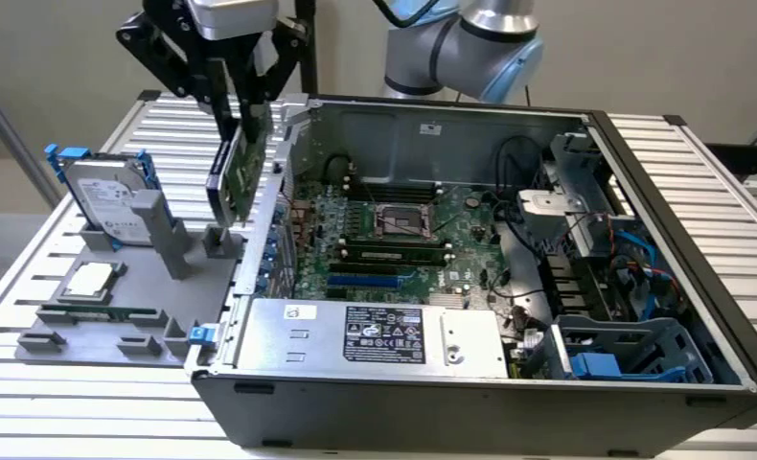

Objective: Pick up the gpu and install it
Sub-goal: 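Pick up the gpu and move the gpu toward the slot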

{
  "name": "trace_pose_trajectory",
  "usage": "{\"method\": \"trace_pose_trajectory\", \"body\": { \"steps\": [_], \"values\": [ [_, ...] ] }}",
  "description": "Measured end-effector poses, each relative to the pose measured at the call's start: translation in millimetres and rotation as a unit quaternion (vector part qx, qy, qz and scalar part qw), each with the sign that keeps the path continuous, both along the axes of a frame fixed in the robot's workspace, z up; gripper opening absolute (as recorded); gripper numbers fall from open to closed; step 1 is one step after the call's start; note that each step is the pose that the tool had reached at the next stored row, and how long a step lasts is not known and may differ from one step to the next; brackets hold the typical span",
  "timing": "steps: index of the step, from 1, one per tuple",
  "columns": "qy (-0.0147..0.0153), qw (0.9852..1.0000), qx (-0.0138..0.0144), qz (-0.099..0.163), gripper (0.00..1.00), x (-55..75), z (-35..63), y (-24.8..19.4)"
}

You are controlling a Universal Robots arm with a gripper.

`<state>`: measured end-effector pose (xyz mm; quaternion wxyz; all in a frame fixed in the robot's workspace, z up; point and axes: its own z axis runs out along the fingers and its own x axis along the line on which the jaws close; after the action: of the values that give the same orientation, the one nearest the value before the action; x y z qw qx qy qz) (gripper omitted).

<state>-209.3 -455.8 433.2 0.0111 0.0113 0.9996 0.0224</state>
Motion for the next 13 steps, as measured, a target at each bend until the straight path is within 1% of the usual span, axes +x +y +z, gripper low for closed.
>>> {"method": "trace_pose_trajectory", "body": {
  "steps": [5, 8, 11, 13],
  "values": [
    [0.0019, 1.0000, -0.0002, 0.000, 0.00, 22.6, 0.0, 0.0],
    [0.0025, 1.0000, -0.0017, 0.000, 0.00, 36.2, -0.7, 0.0],
    [0.0025, 1.0000, -0.0038, 0.000, 0.00, 50.0, -4.0, 0.0],
    [0.0026, 1.0000, -0.0044, 0.000, 0.00, 59.0, -6.9, 0.3]
  ]
}}
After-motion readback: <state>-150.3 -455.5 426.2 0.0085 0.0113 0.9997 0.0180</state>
